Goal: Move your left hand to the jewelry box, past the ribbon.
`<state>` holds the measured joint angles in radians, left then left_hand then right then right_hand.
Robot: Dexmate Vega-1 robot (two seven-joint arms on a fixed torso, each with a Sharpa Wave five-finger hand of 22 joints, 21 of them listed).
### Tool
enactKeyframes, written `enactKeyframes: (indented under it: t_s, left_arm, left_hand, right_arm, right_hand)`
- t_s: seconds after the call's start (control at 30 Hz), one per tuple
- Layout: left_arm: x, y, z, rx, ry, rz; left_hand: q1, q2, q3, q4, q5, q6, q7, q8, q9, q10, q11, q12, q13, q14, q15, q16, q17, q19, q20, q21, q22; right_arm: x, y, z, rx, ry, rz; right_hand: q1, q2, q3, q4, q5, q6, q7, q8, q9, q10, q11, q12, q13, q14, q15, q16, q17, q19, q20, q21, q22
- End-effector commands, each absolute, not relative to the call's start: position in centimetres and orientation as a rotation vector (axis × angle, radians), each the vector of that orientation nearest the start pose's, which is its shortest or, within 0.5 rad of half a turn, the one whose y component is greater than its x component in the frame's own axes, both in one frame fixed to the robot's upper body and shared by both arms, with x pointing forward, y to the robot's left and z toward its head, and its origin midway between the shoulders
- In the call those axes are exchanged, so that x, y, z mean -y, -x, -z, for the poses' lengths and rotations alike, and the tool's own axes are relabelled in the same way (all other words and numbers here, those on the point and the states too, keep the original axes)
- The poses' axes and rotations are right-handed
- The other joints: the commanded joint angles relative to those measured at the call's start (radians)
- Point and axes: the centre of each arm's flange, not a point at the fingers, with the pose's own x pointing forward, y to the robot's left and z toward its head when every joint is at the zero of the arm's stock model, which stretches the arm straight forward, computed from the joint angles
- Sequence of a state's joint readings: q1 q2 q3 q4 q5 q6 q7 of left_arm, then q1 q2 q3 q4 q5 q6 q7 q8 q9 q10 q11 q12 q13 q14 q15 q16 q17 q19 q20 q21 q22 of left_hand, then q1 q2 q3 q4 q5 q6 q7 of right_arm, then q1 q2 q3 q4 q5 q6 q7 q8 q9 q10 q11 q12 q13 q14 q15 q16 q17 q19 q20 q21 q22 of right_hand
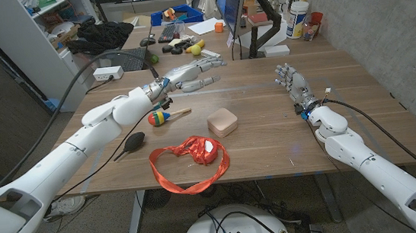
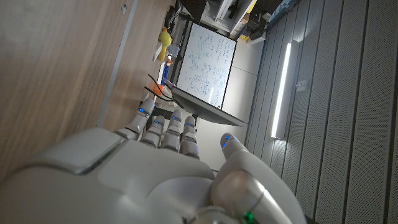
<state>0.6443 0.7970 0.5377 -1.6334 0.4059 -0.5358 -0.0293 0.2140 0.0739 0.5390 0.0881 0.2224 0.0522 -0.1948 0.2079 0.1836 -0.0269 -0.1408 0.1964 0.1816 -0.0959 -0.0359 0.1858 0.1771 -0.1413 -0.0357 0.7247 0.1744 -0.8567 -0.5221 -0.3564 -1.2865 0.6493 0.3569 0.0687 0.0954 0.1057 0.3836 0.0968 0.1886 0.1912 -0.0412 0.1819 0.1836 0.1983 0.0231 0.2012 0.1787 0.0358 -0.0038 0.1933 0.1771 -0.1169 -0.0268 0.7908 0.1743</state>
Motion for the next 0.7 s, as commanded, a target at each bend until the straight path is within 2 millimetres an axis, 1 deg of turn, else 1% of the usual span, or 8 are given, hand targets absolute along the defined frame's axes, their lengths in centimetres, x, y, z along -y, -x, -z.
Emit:
enactKeyframes:
  t_s: [0.03, 0.7]
  left_arm:
    - [-17.85, -55.02, -7.91, 1.148, -1.399, 0.402]
    - [-17.58, -55.5, -7.19, 1.114, -1.427, 0.426]
  left_hand:
    - [0.011, 0.001, 0.0, -0.007, 0.006, 0.005, -0.001, 0.002, 0.003, 0.0, -0.008, 0.005, 0.003, -0.001, -0.06, -0.001, 0.0, 0.0, -0.019, -0.002, 0.005]
    - [0.017, 0.0, 0.0, -0.011, 0.008, 0.014, 0.0, 0.001, 0.003, 0.003, -0.006, 0.005, 0.003, -0.001, -0.064, -0.001, 0.0, 0.005, -0.019, -0.006, 0.005]
  right_arm:
    - [30.24, -64.57, 2.92, 0.639, -0.024, -0.218]
    - [30.46, -64.67, 3.38, 0.632, -0.021, -0.216]
  right_hand:
    - [0.015, 0.044, -0.001, 0.0, 0.006, 0.008, -0.004, 0.008, 0.002, 0.004, 0.007, 0.008, 0.004, 0.002, 0.005, -0.001, 0.001, 0.004, -0.005, -0.001, 0.003]
    - [0.016, 0.045, -0.002, -0.001, 0.006, 0.008, -0.004, 0.008, 0.002, 0.002, 0.005, 0.007, 0.004, 0.003, 0.006, -0.001, 0.001, 0.005, -0.004, -0.007, 0.004]
